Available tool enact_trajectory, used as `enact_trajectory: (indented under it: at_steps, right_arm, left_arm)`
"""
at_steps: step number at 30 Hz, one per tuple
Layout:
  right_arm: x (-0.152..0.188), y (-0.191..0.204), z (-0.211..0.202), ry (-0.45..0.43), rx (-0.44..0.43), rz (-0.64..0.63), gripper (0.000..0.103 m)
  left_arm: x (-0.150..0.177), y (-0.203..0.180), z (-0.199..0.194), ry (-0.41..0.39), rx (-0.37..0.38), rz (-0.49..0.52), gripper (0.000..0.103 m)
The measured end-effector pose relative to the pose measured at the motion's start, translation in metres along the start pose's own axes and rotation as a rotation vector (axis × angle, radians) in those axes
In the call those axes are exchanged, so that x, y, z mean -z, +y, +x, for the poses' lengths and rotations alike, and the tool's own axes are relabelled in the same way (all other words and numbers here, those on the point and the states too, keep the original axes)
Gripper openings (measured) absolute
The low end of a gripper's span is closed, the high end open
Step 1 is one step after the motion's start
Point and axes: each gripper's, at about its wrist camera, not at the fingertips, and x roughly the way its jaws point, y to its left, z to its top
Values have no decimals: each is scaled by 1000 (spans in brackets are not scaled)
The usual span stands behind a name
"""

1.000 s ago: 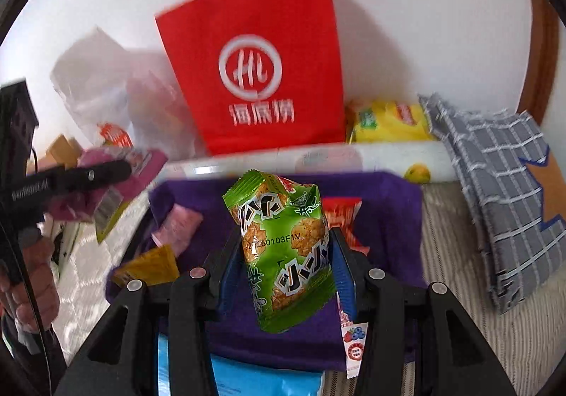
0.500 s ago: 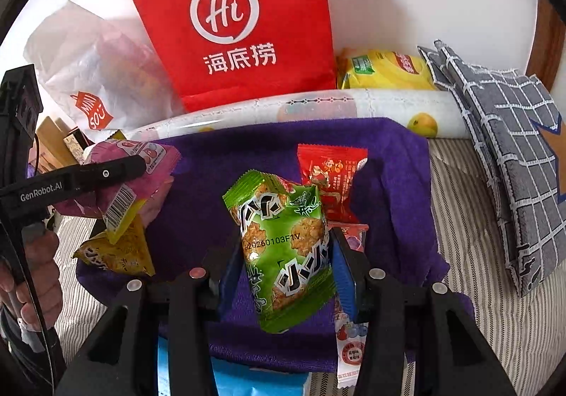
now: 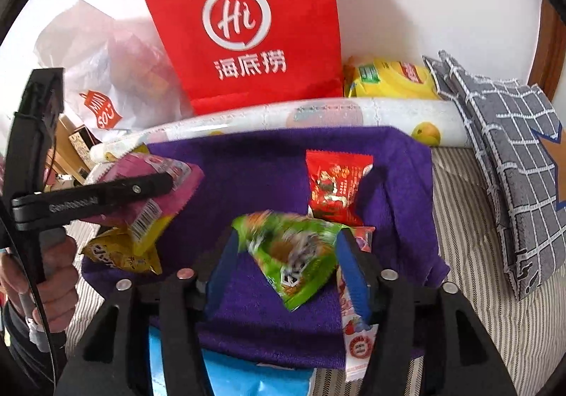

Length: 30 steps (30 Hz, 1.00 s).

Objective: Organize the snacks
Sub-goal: 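Open the right tool to drop the green bag on the towel while the left tool releases the pink bag, then grasp the blue chip bag on the bed with the right tool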

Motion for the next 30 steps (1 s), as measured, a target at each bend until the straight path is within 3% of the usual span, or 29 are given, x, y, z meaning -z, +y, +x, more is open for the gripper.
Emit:
enact_trajectory:
  at_steps: [4, 11, 17, 23, 30]
  right_arm:
    - [-1, 3, -14, -53, -5, -10, 68]
    - [-9, 6, -40, -88, 26, 8, 74]
    - [0, 15, -79, -137, 88, -2, 87]
    - [17, 22, -115, -171, 165, 17, 92]
    - [41, 20, -143, -189, 147, 41, 92]
  left_arm:
    - [0, -8, -9, -20, -21, 25, 80]
    - [0, -22, -40, -44, -22, 51, 82]
    - [8, -32, -74, -75, 1, 76, 82]
    - [32, -40, -107, -106, 14, 98, 82]
    - [67, -44, -138, -152, 27, 97, 82]
